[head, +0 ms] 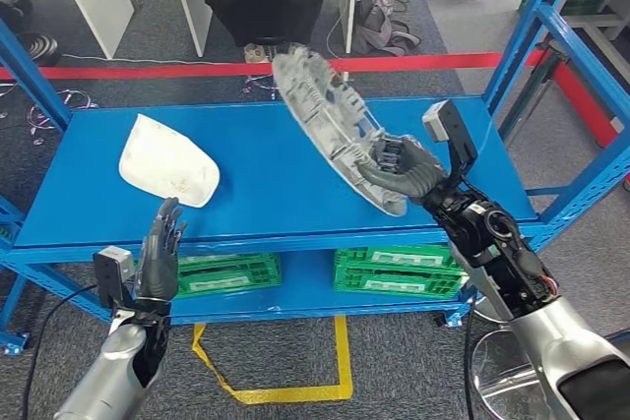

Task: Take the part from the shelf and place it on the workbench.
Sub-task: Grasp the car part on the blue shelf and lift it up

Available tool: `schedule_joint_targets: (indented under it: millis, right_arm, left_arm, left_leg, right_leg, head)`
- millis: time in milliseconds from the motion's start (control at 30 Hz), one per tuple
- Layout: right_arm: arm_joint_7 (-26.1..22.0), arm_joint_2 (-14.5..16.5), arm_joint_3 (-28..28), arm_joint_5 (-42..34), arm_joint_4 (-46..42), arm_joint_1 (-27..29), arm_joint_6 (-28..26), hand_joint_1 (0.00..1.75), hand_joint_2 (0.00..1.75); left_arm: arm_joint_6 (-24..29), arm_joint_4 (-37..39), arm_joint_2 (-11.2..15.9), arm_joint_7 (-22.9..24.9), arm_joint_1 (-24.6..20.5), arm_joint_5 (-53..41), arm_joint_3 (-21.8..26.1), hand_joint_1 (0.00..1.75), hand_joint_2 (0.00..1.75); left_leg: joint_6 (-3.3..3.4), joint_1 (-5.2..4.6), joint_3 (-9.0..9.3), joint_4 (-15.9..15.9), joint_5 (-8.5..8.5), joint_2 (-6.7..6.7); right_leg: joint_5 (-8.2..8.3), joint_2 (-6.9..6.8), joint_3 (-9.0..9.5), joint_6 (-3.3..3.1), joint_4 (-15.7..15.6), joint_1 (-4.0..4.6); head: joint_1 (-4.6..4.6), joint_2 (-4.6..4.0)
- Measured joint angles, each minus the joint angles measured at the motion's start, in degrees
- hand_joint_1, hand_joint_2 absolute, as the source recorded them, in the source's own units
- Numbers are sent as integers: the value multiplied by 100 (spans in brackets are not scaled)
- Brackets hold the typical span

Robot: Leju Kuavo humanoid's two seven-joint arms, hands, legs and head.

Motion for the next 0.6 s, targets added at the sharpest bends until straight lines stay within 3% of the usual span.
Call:
schedule_joint_targets:
  millis: [367, 600]
  right_arm:
    - [180, 0, -98, -402, -1257, -83, 10, 175, 175]
    - [185, 0, -119, -401, -1398, -83, 9, 175, 175]
  left_arm:
    - [-25, 21, 0, -28, 3, -30, 0, 0, 0]
    - [-25, 21, -1, -28, 3, -30, 0, 0, 0]
  left_leg:
    - [0, 0, -2, 0, 0, -5]
    - [0, 0, -3, 0, 0, -6]
  right_leg:
    - [-1, -6, -1, 0, 1, 0]
    - [-1, -7, -1, 0, 1, 0]
  head:
    - [-1, 0]
    - [0, 0]
